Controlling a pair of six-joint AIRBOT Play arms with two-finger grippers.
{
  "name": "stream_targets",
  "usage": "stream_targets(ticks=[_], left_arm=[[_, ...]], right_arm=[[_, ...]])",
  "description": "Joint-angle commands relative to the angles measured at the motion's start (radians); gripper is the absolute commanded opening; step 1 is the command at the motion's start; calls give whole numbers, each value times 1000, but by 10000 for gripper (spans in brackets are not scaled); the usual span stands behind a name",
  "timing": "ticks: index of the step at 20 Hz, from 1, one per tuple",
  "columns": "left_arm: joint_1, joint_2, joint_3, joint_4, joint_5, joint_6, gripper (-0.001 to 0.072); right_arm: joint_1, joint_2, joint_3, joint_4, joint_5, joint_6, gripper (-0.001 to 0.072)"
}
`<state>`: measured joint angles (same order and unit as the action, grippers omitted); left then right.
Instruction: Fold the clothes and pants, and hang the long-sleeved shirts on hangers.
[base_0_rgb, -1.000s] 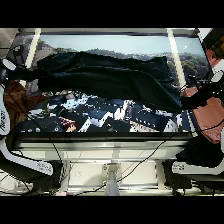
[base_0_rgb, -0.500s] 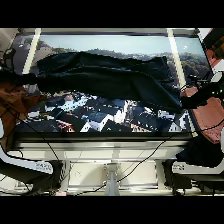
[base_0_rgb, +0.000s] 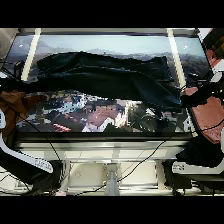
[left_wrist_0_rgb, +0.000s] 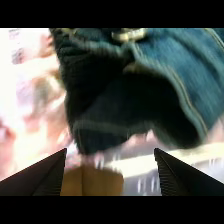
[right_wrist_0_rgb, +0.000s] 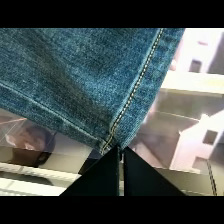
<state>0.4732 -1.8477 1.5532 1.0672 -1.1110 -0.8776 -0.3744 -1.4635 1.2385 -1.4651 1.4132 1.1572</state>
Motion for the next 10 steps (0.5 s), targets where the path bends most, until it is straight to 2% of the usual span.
stream_targets(ticks=[1, 4, 5, 6, 7, 10], left_arm=[[2, -55, 0, -85, 65, 30, 616], [2, -72, 0, -131, 59, 28, 583], [2, -72, 0, -161, 60, 29, 504], [2, -71, 0, -198, 60, 30, 297], [2, -68, 1, -237, 59, 31, 52], [2, -45, 24, -339, 37, 30, 60]], right_arm=[[1, 0, 0, 2, 1, 1, 21], [1, 0, 0, 2, 1, 1, 21], [1, 0, 0, 2, 1, 1, 21], [1, 0, 0, 2, 1, 1, 21], [1, 0, 0, 1, 0, 0, 21], [1, 0, 8, -3, -18, 0, 21]])
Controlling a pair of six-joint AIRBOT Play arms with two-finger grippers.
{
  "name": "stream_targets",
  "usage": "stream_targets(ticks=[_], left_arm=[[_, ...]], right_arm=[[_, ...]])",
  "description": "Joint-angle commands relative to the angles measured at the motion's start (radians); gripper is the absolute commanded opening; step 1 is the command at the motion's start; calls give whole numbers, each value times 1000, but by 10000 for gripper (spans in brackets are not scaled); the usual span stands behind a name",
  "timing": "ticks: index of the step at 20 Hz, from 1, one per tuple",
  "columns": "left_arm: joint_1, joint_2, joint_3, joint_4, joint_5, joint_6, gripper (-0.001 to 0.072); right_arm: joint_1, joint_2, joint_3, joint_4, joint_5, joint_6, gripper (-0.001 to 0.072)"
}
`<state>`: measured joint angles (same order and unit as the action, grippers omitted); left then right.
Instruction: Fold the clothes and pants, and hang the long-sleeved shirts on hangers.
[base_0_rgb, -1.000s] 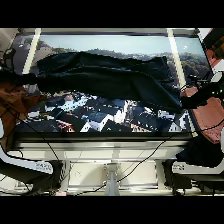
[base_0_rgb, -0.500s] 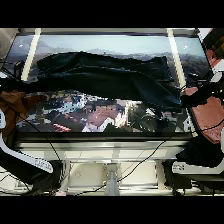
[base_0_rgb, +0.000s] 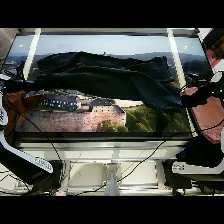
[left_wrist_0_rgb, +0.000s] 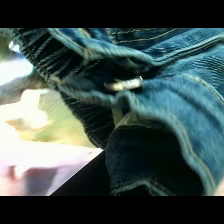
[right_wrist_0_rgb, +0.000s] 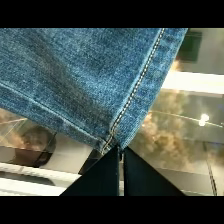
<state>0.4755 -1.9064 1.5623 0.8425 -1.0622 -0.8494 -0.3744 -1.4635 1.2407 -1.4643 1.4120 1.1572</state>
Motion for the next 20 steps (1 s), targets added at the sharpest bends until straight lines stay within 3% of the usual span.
stream_targets(ticks=[1, 3, 6, 7, 9, 12, 15, 18, 20], left_arm=[[0, 33, 30, -146, -20, 1, 60], [0, 82, 73, -204, -46, -4, 60], [1, 166, 167, -227, -53, -105, 59], [2, 188, 195, -226, -53, -151, 59], [13, 222, 249, -226, -86, -351, 56], [65, 231, 330, -222, -263, -527, 56], [132, 230, 344, -212, -485, -595, 57], [167, 230, 344, 31, -756, -595, 58], [175, 238, 340, 245, -790, -632, 59]], right_arm=[[1, 0, 19, -3, -33, 0, 21], [1, 0, 71, -3, -65, 0, 21], [1, 0, 189, -3, -119, 0, 20], [1, 0, 231, -3, -139, 0, 20], [1, 0, 316, -4, -188, 0, 21], [1, 1, 421, -3, -197, 0, 19], [0, 8, 470, -8, -81, 0, 19], [0, 16, 462, -6, 64, 0, 20], [0, 40, 425, -7, 96, -1, 19]])
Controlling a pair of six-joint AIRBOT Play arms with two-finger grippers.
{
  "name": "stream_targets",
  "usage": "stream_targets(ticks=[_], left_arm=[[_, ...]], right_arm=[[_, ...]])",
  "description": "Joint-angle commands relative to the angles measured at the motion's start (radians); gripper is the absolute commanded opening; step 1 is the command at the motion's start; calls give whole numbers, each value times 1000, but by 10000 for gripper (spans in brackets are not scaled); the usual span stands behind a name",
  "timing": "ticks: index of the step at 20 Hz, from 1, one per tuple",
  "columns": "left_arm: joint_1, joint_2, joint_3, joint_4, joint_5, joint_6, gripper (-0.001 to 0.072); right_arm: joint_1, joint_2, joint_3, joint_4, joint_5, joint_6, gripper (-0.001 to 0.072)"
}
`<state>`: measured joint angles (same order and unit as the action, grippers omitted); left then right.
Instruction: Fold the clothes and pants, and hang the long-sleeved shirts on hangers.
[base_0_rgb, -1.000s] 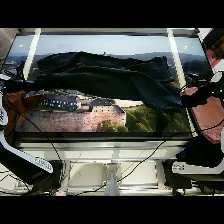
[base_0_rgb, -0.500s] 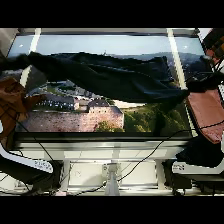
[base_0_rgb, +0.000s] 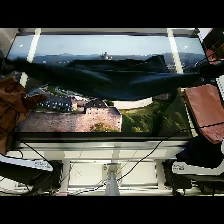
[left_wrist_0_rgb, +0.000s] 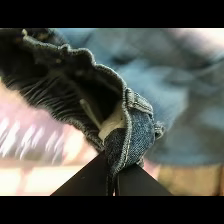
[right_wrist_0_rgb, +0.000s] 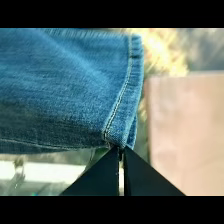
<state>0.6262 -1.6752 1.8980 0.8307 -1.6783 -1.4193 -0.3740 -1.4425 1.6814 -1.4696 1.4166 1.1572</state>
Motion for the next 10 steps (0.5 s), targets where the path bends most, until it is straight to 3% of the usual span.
stream_targets(ticks=[1, 6, 9, 10], left_arm=[[29, 7, 4, 309, -175, -66, 59], [65, -40, -21, 320, -174, -62, 58], [93, -119, -30, 151, -152, -151, 59], [92, -140, -30, 98, -160, -127, 58]], right_arm=[[0, 40, -44, -2, 92, -16, 19], [0, 157, -270, 2, 54, -32, 19], [0, 177, -399, -2, 63, -34, 19], [0, 176, -423, -2, 63, -35, 19]])
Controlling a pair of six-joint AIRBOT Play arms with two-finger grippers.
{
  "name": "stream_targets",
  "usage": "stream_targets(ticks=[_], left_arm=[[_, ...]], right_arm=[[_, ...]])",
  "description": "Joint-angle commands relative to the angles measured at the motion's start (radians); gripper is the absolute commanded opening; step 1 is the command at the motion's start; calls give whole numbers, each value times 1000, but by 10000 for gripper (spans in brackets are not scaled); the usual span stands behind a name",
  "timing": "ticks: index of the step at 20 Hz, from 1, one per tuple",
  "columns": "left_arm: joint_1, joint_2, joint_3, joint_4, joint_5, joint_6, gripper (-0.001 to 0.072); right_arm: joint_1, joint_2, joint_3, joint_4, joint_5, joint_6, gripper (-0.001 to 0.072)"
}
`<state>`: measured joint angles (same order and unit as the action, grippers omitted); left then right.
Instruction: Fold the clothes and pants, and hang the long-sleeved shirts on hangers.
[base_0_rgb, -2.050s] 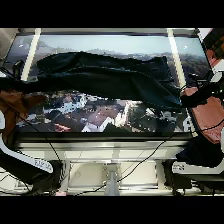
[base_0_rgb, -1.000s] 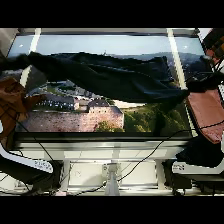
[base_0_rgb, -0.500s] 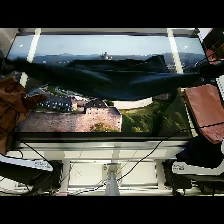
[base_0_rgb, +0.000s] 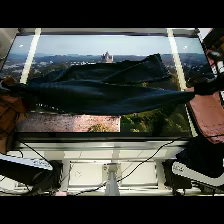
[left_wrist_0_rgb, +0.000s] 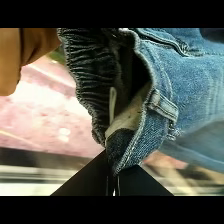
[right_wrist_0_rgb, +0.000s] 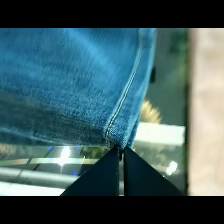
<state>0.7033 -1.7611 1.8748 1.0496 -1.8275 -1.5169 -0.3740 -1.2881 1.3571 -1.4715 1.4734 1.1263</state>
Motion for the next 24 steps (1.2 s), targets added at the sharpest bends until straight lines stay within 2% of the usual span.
stream_targets(ticks=[1, 3, 6, 7, 10, 12, 14, 18, 21, 24], left_arm=[[6, -67, -6, -144, -18, 44, 58], [-20, -70, -7, -64, -16, 117, 56], [-43, -57, -25, -28, -25, 121, 56], [-43, -37, -60, -26, -25, 149, 56], [-13, 58, -254, 84, -25, 157, 56], [33, 115, -415, 92, -24, 163, 56], [69, 183, -578, 101, -12, 260, 54], [68, 356, -782, 227, 130, 462, 54], [39, 451, -812, 428, 243, 497, 55], [25, 465, -812, 531, 277, 514, 55]], right_arm=[[0, 22, -116, 0, 7, -7, 19], [0, 22, -123, 0, 7, -15, 19], [0, 22, -123, 0, 3, -21, 20], [0, 22, -123, 0, 2, -22, 20], [0, 22, -123, 0, -17, -32, 20], [0, 22, -123, 0, -26, -47, 19], [0, 22, -123, 0, -25, -47, 20], [0, 22, -123, -1, -22, -83, 20], [0, 22, -123, -9, -21, -99, 20], [0, 22, -123, -49, 58, -101, 20]])
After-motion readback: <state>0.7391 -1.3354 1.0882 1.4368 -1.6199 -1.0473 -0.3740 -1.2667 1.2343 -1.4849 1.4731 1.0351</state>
